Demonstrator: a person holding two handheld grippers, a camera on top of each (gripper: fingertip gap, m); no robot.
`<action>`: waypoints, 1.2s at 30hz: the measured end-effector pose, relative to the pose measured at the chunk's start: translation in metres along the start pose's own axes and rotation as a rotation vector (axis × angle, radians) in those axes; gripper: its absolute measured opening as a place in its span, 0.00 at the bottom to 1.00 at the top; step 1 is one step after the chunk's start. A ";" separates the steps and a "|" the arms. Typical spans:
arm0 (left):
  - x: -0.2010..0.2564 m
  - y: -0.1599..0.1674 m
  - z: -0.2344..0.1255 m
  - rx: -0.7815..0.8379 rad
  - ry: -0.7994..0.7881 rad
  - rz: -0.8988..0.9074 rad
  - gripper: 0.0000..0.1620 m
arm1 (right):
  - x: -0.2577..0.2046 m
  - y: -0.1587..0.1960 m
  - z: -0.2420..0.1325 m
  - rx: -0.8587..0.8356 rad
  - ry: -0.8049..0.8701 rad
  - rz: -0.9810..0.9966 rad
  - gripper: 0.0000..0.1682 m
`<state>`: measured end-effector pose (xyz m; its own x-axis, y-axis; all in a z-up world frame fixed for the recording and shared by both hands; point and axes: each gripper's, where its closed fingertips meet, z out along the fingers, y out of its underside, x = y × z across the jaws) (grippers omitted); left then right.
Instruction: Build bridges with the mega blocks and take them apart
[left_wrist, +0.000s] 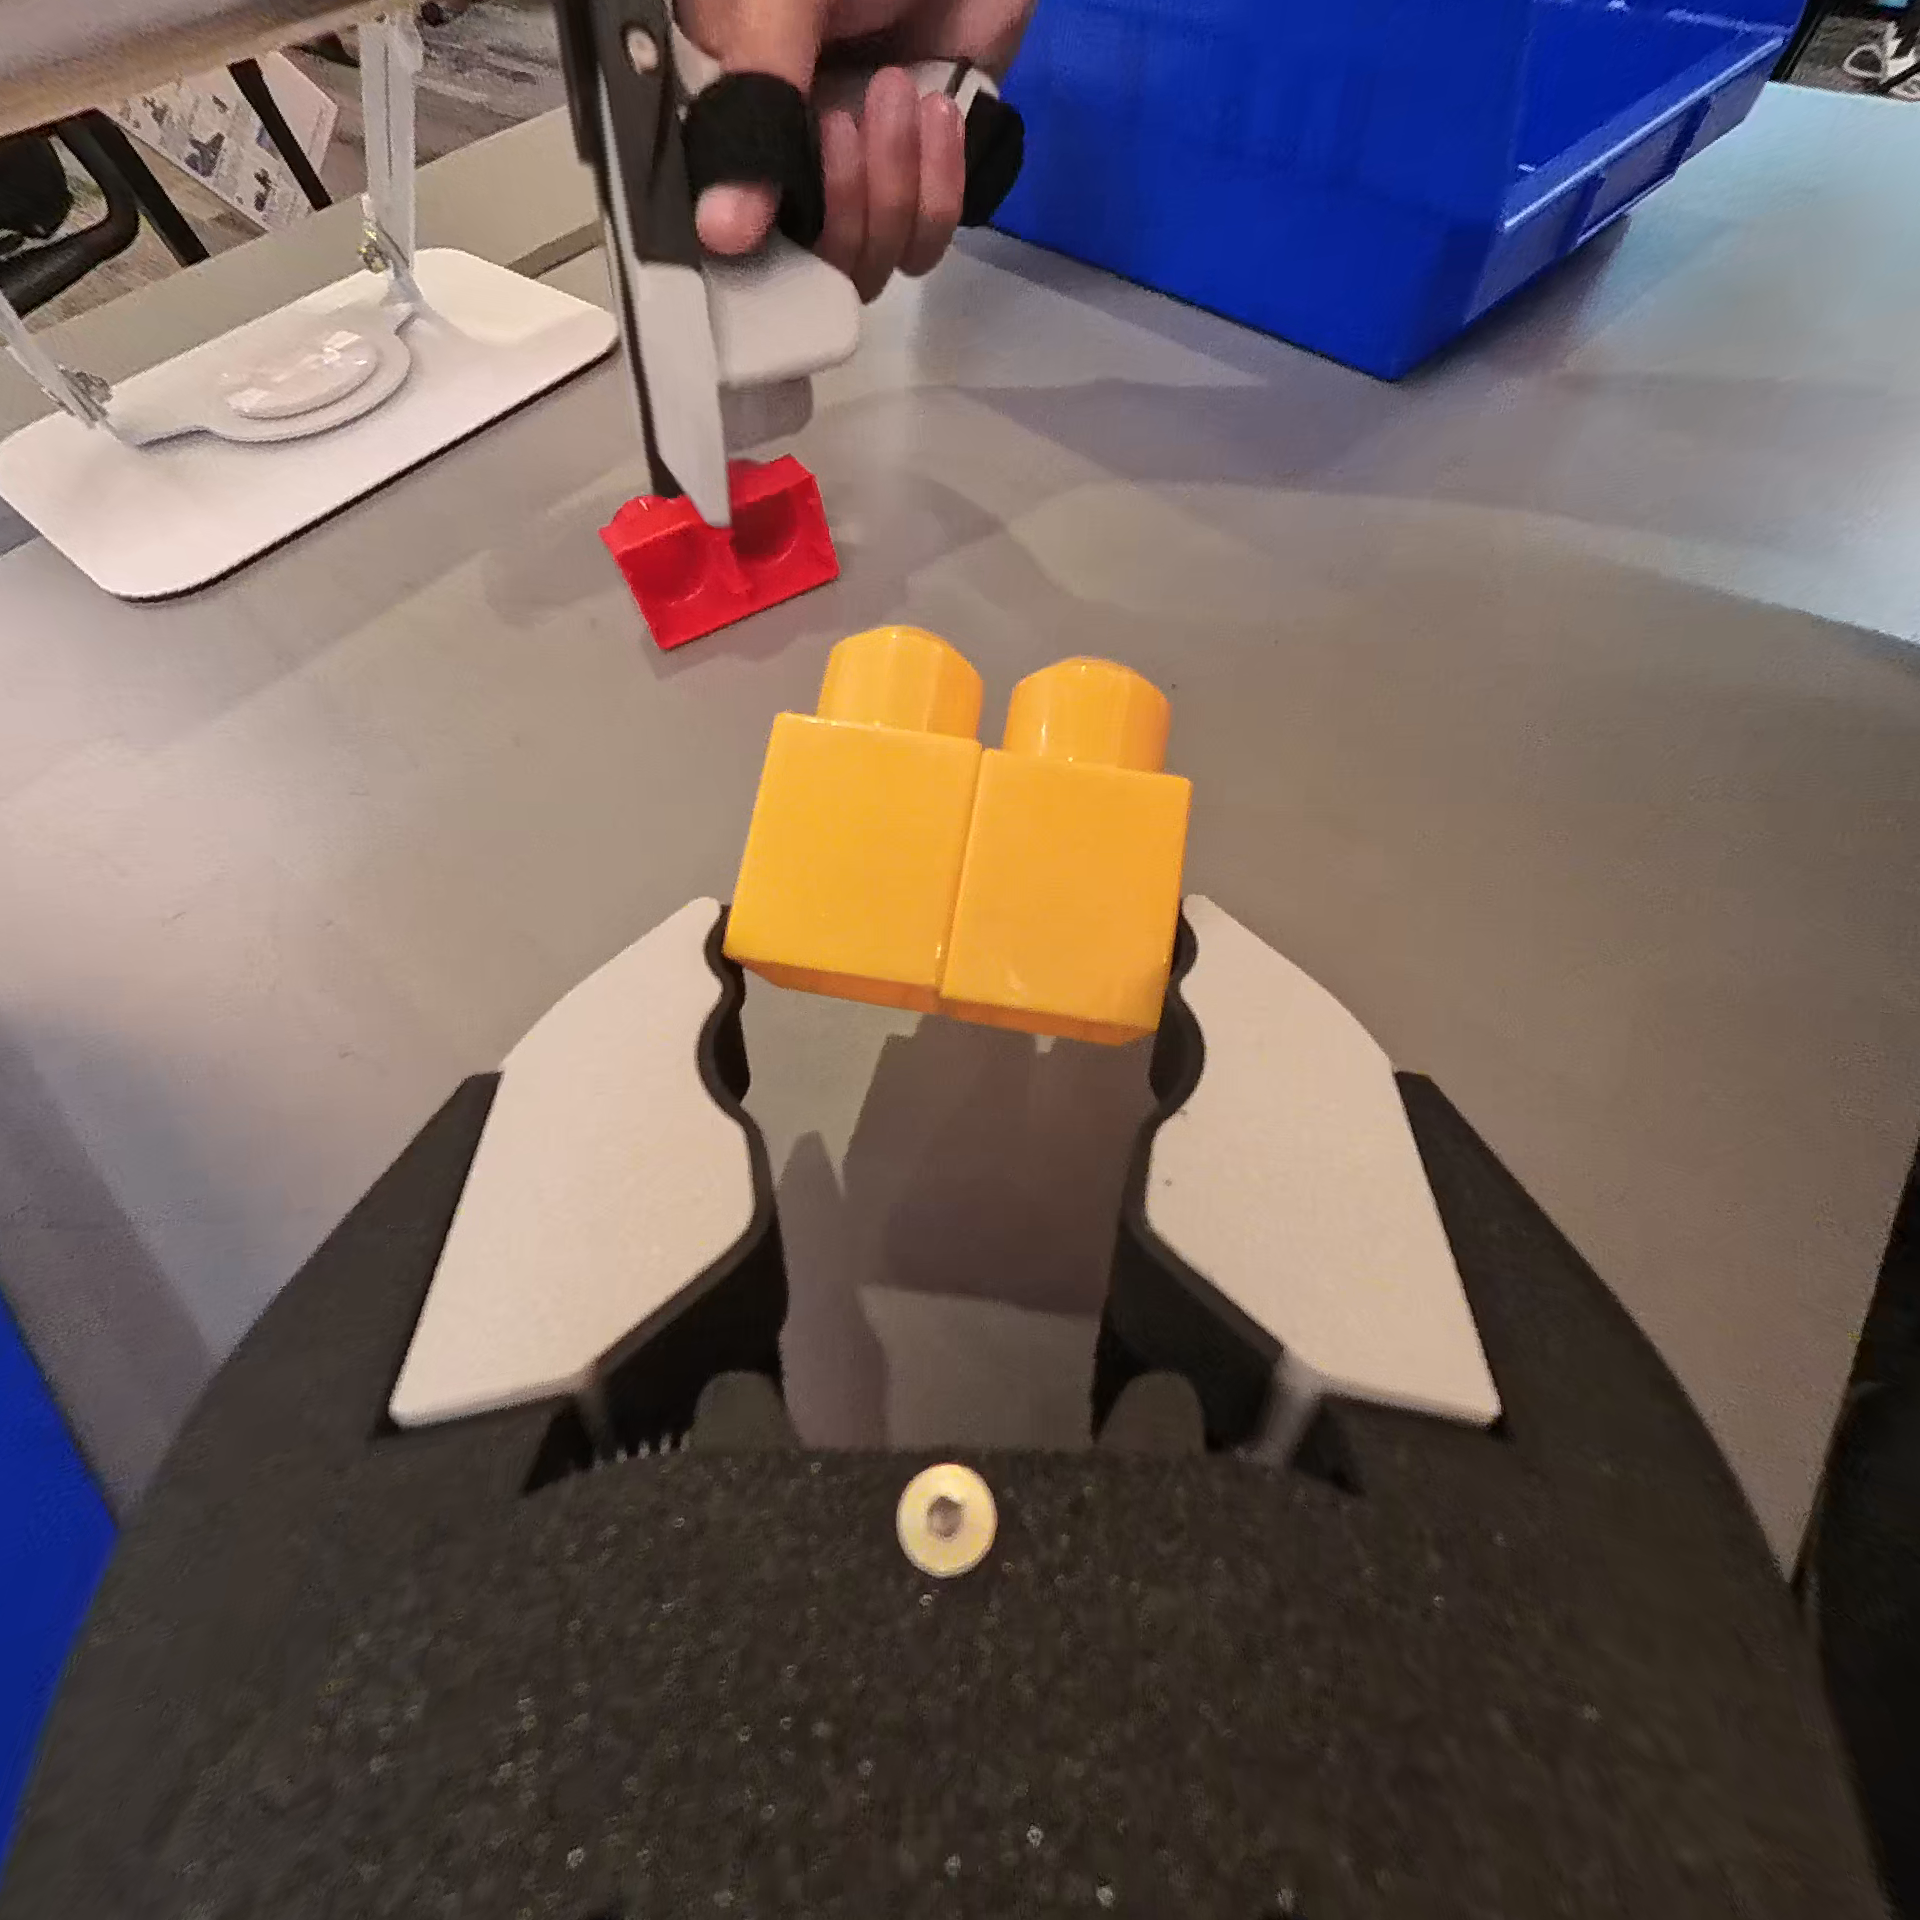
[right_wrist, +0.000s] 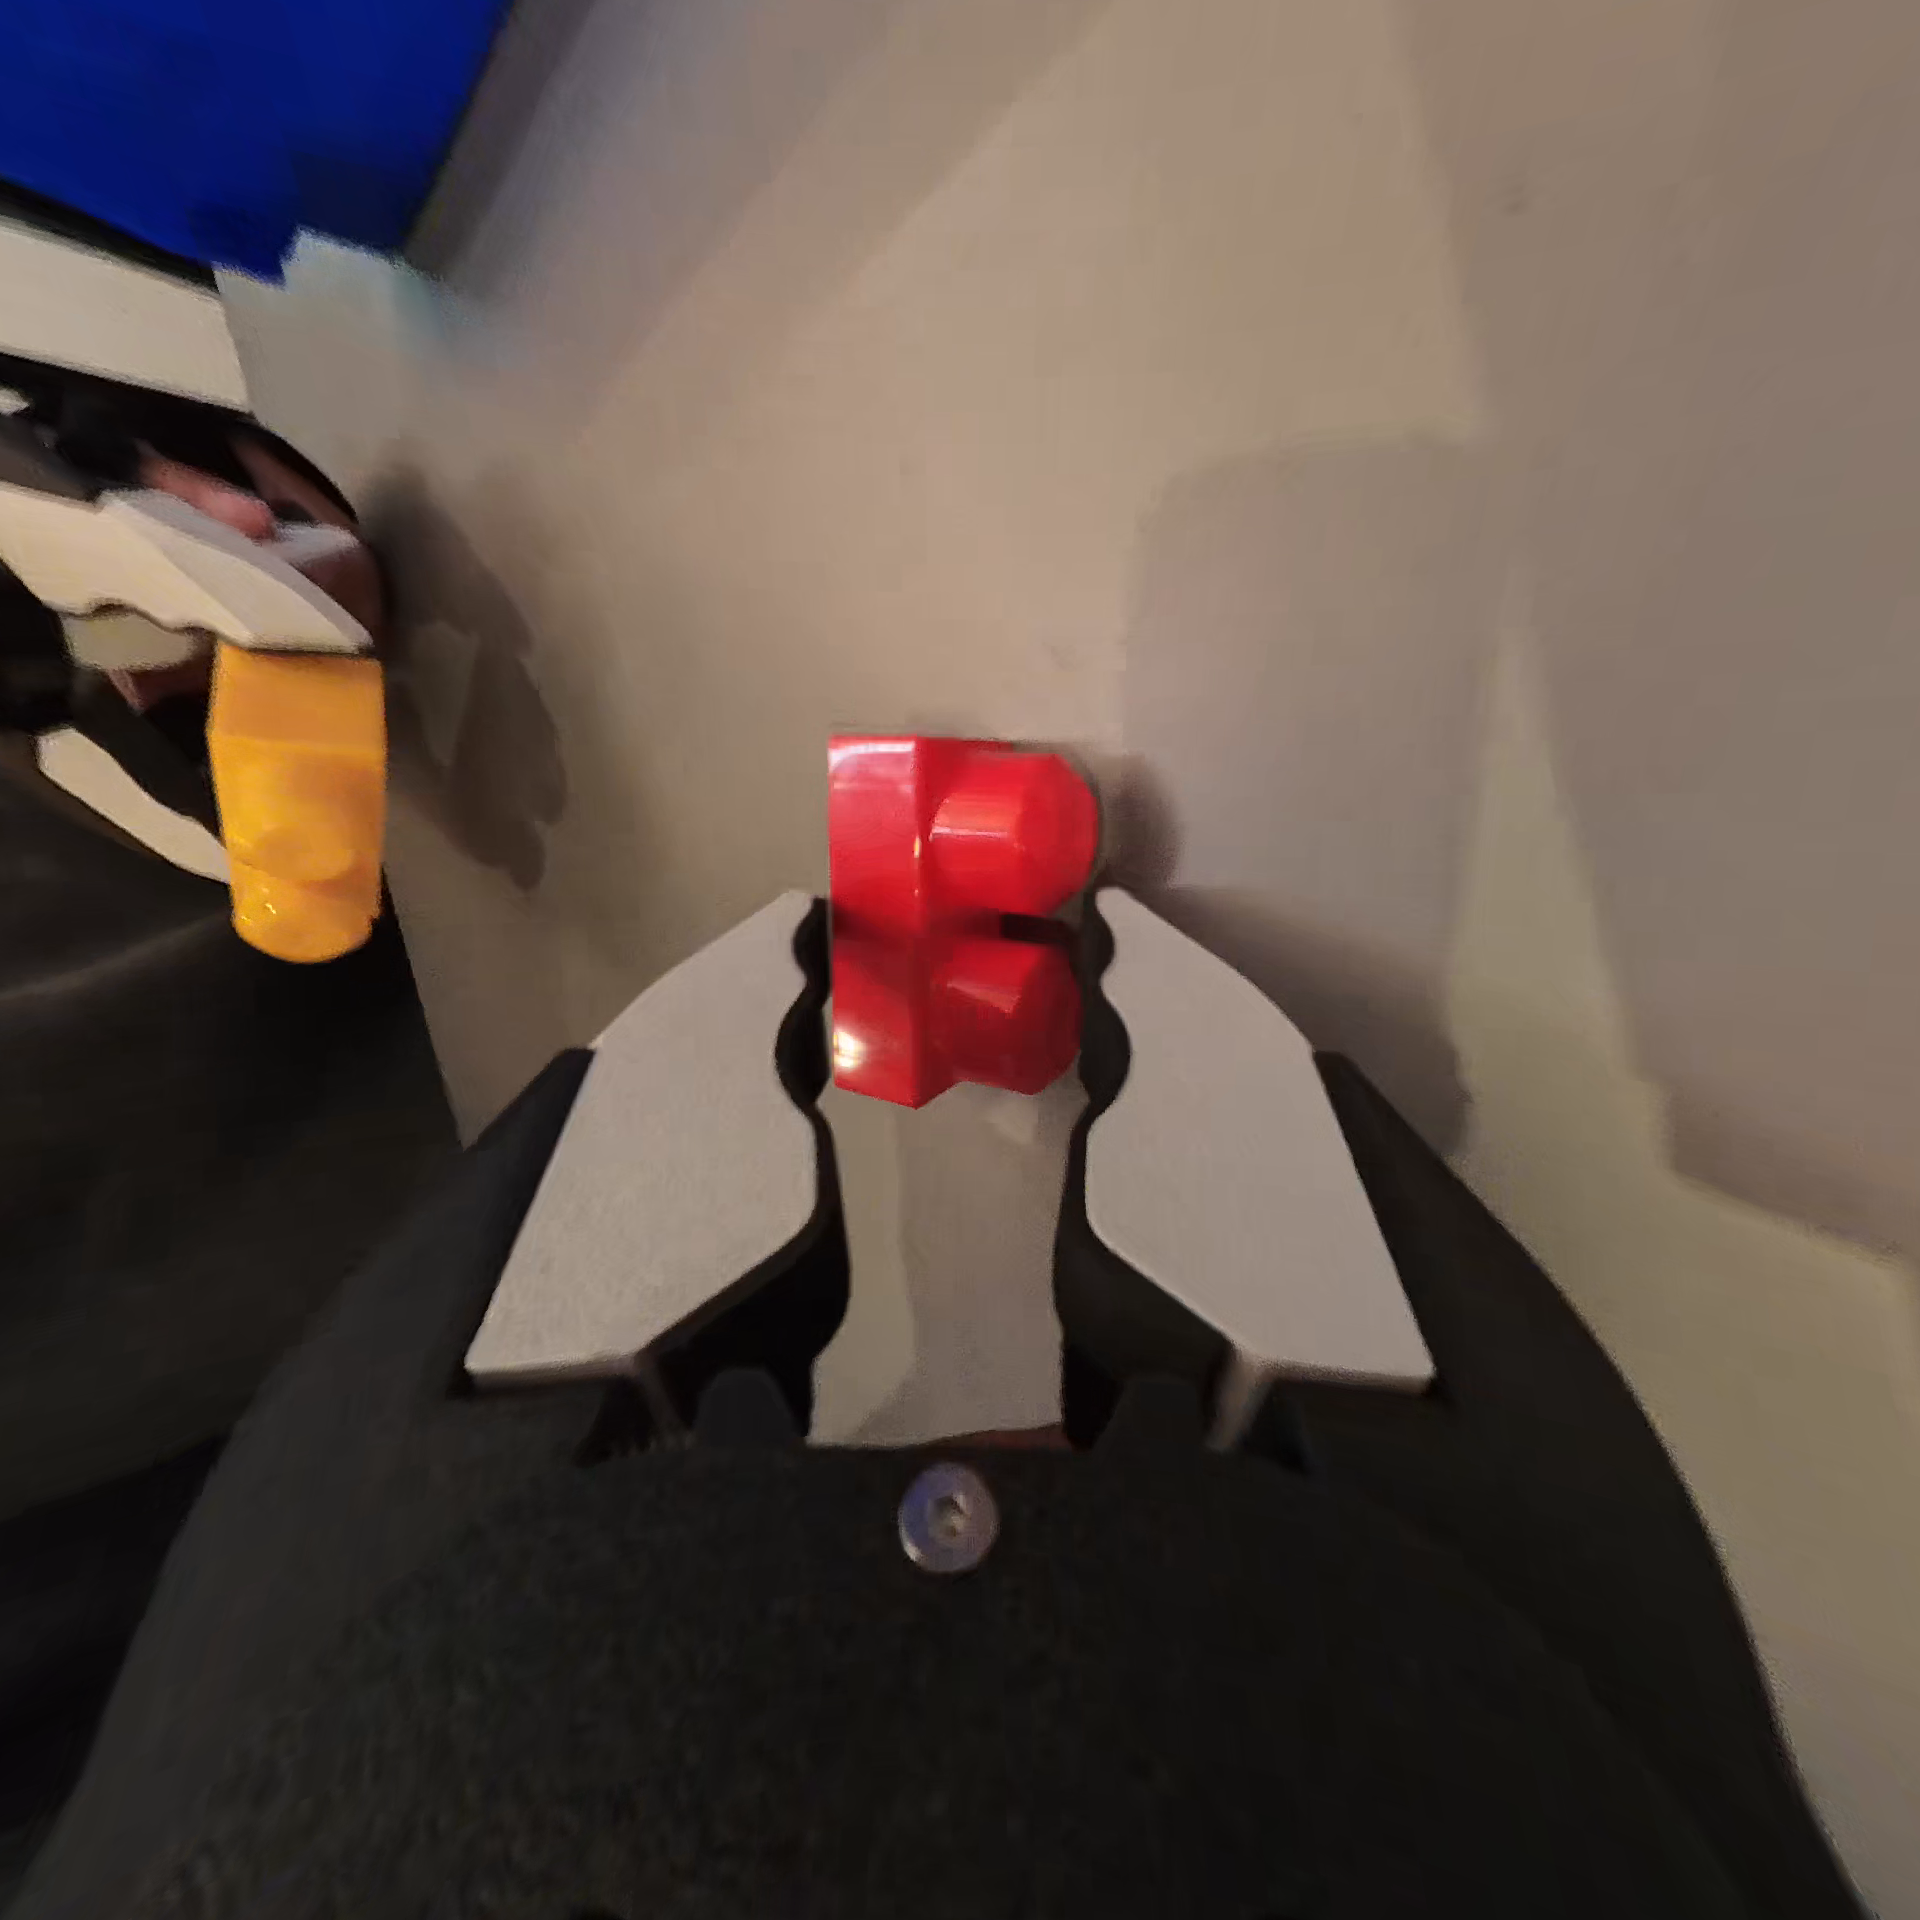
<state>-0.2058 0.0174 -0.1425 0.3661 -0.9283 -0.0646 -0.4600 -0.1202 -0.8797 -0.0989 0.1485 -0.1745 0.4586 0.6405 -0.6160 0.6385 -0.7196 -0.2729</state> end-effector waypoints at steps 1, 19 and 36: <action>-0.001 0.001 0.000 -0.002 -0.002 -0.001 0.47 | -0.003 0.001 0.003 -0.015 -0.007 -0.014 0.25; -0.039 0.001 0.002 -0.019 -0.211 0.053 0.47 | -0.101 -0.019 -0.032 0.482 0.556 -0.252 0.25; -0.029 -0.035 0.008 0.056 -0.259 0.320 0.47 | -0.143 0.007 0.003 0.771 0.459 0.004 0.25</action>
<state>-0.1939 0.0515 -0.1134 0.4068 -0.7956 -0.4490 -0.5418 0.1856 -0.8197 -0.1619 0.0510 -0.0899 0.7672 0.5630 -0.3073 0.1195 -0.5961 -0.7939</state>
